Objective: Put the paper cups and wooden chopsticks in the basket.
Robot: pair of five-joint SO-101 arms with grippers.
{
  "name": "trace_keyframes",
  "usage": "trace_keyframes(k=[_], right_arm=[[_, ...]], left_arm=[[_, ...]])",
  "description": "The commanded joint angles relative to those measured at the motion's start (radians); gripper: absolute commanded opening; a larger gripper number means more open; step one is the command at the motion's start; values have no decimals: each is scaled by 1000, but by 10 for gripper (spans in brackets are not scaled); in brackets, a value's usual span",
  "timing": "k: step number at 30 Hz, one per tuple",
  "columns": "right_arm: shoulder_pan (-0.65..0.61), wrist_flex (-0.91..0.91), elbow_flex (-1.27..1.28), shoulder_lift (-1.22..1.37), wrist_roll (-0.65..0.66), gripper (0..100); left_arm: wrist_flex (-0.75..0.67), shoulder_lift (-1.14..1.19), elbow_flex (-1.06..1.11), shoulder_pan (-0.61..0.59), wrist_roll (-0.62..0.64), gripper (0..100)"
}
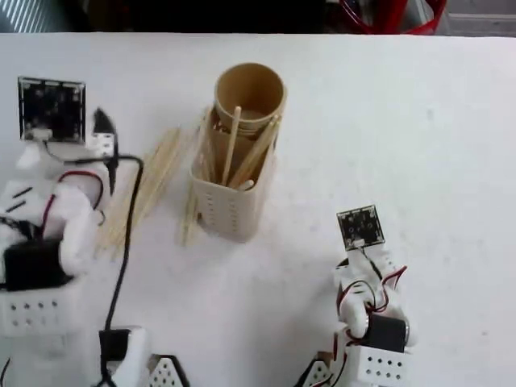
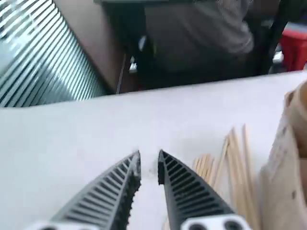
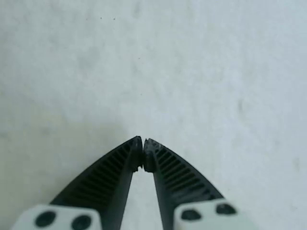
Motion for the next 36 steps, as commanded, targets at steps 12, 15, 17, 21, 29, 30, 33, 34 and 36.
trace_keyframes(k=[12, 15, 17, 21, 29, 30, 33, 34, 36], right_arm=[[1, -12, 9, -2, -2, 18], [1, -12, 9, -2, -2, 18], [1, -12, 9, -2, -2, 18], [1, -12, 9, -2, -2, 18], [1, -12, 9, -2, -2, 18], [1, -12, 9, -2, -2, 18], [1, -12, 9, -2, -2, 18], [1, -12, 9, -2, -2, 18], [1, -12, 9, -2, -2, 18]], left_arm=[[75, 671, -52, -226, -540, 43], [49, 723, -52, -225, -548, 105], [31, 766, -54, -219, -551, 163], [-23, 857, -54, -197, -557, 147], [-32, 1067, -196, -166, -548, 146], [-31, 1090, -215, -168, -548, 146], [-31, 1153, -253, -168, -548, 144], [-31, 1173, -262, -166, -548, 144], [-31, 1213, -285, -166, -548, 143]])
